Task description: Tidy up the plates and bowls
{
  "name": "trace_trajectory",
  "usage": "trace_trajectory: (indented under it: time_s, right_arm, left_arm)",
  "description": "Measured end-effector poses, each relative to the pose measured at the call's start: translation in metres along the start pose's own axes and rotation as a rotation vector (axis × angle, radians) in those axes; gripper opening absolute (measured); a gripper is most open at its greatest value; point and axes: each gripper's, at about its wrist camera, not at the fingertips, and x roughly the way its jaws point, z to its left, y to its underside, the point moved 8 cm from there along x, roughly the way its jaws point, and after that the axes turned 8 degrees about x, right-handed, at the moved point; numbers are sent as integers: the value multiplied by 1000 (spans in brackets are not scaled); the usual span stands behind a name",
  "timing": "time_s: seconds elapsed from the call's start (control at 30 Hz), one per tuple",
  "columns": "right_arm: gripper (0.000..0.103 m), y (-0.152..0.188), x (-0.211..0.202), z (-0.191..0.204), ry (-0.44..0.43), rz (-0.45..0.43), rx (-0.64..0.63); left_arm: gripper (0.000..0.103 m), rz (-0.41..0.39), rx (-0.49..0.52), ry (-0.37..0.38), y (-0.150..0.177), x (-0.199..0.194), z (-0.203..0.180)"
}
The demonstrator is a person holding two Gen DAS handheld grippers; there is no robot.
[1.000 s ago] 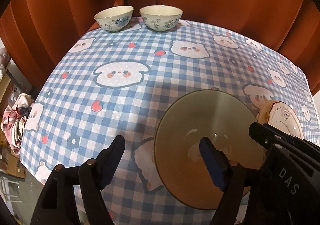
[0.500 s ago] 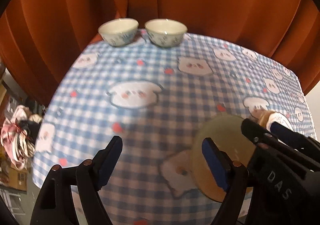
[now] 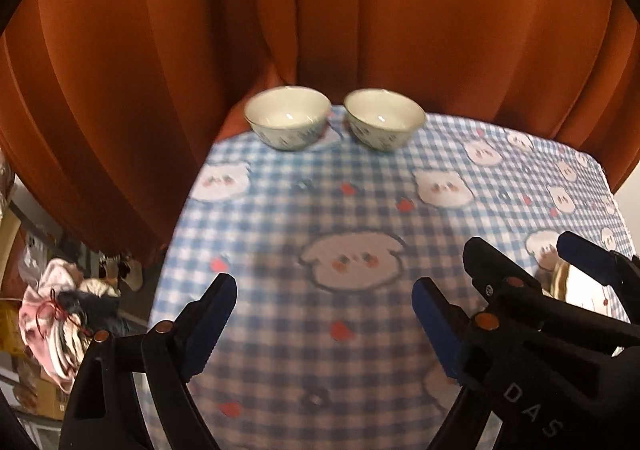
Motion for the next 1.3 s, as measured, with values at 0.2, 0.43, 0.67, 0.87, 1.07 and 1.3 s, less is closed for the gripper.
trace_trajectory:
  time_s: [0.2,0.43,0.67,0.87,1.07,1.3]
  right_arm:
    - [84,-23,0,42,-74,-38,4]
    - [84,-50,19,80,-163,-17,-25]
    - [85,-81,55,101,-117,-14,-50]
    - [85,-104,98,110,-172,49,13]
    - [84,-131,128,118,-179,38,14]
    - [66,-166,161,127,-173,14,13]
  left_arm:
    - [91,-13,-30,24,-25,7,38]
    - [88,-26,-28,23,-49,26,58]
    - [83,-15,-80,-17,-73,64,76]
    - [74,5,-76,-62,-99,94,83]
    - [72,-14,-84,-82,-127,121,94]
    - [60,18,-104,-91,-152,157,105]
